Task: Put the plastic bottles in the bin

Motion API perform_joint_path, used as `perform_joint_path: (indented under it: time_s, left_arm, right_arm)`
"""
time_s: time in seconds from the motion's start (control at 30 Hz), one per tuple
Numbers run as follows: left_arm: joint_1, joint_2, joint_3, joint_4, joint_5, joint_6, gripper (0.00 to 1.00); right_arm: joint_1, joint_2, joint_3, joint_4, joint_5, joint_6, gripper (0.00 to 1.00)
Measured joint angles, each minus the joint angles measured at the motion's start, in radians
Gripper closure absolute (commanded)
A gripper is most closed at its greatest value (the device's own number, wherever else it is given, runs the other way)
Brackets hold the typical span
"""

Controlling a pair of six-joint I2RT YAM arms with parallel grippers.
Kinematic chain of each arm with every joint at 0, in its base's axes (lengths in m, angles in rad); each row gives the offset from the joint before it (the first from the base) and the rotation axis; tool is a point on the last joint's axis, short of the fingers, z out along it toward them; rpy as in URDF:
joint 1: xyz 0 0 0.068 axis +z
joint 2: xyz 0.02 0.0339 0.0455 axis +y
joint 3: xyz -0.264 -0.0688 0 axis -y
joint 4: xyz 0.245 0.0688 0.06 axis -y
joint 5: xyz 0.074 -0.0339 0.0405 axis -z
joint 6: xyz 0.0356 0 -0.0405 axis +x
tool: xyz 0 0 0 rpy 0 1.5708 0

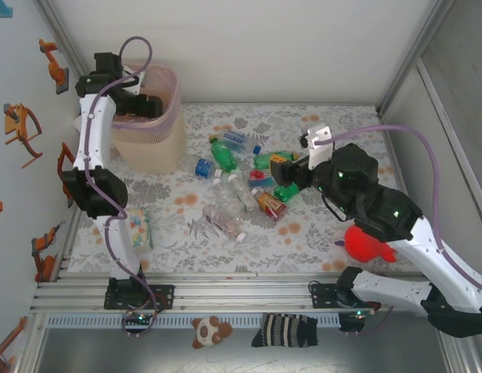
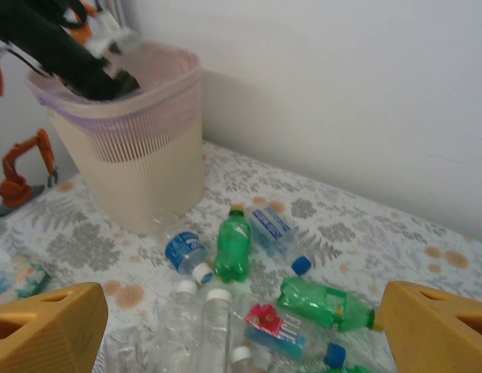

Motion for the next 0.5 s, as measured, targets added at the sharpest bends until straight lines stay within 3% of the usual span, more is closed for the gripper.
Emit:
perform_joint_path:
  time_s: [0.27, 0.5]
  left_arm:
    - [0.003, -0.146, -0.056, 0.094, 0.153, -0.046, 0.19]
    - [0.007, -0.382, -0.29, 0.267, 0.267, -0.104, 0.19]
  right_arm:
    - [-0.021, 0.077, 0.012, -0.063, 0.011, 0.028, 0.08]
    - [-0.172, 0.117, 0.003, -0.082, -0.093, 0.113, 0.09]
